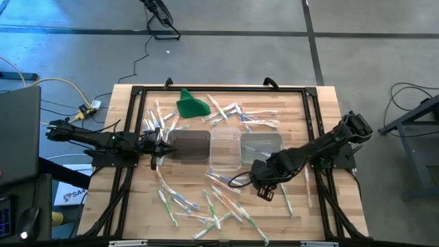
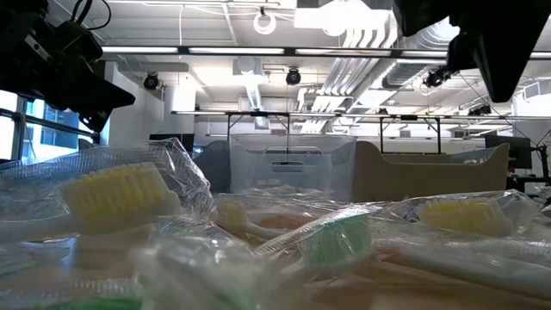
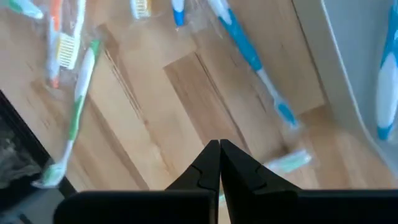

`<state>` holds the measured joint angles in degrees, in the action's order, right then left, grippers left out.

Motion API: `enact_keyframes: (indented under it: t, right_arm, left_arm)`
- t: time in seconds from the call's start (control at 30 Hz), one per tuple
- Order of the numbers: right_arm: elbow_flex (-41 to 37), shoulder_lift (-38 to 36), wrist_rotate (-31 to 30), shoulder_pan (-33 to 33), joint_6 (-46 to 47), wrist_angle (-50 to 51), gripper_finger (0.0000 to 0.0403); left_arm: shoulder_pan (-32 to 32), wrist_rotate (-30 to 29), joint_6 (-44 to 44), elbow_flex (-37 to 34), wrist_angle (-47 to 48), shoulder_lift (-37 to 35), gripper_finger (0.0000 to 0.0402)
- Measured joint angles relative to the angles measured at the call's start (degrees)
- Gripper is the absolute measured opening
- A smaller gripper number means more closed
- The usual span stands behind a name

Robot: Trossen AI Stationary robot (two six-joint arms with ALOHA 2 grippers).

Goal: Pick & Place Toothbrushes
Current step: Put the green toothbrush into the black bin

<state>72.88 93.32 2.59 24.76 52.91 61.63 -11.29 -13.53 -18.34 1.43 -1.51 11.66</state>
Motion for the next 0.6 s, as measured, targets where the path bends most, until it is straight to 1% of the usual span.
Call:
enact_keyframes:
  t: [0.2, 0.27, 0.43, 0.6]
  right_arm:
    - [0.0, 0.0, -2.48, 0.17, 13.49, 4.66, 0.0003]
    - [0.0, 0.0, -2.36, 0.15, 17.64, 6.28, 0.0003]
    - [0.0, 0.0, 0.25, 0.28, 28.59, 8.9, 0.0003]
    - [-0.02, 0.0, 2.75, 0.65, 33.03, 10.62, 0.0003]
  left_arm:
    - [0.01, 0.0, 0.01, 0.0, 0.01, 0.0, 0.0]
    - [0.01, 0.0, 0.01, 0.0, 0.0, -0.01, 0.0]
    - [0.0, 0.01, 0.01, 0.02, 0.01, -0.01, 0.0]
    - [0.0, 0.01, 0.01, 0.0, 0.01, 0.0, 0.0]
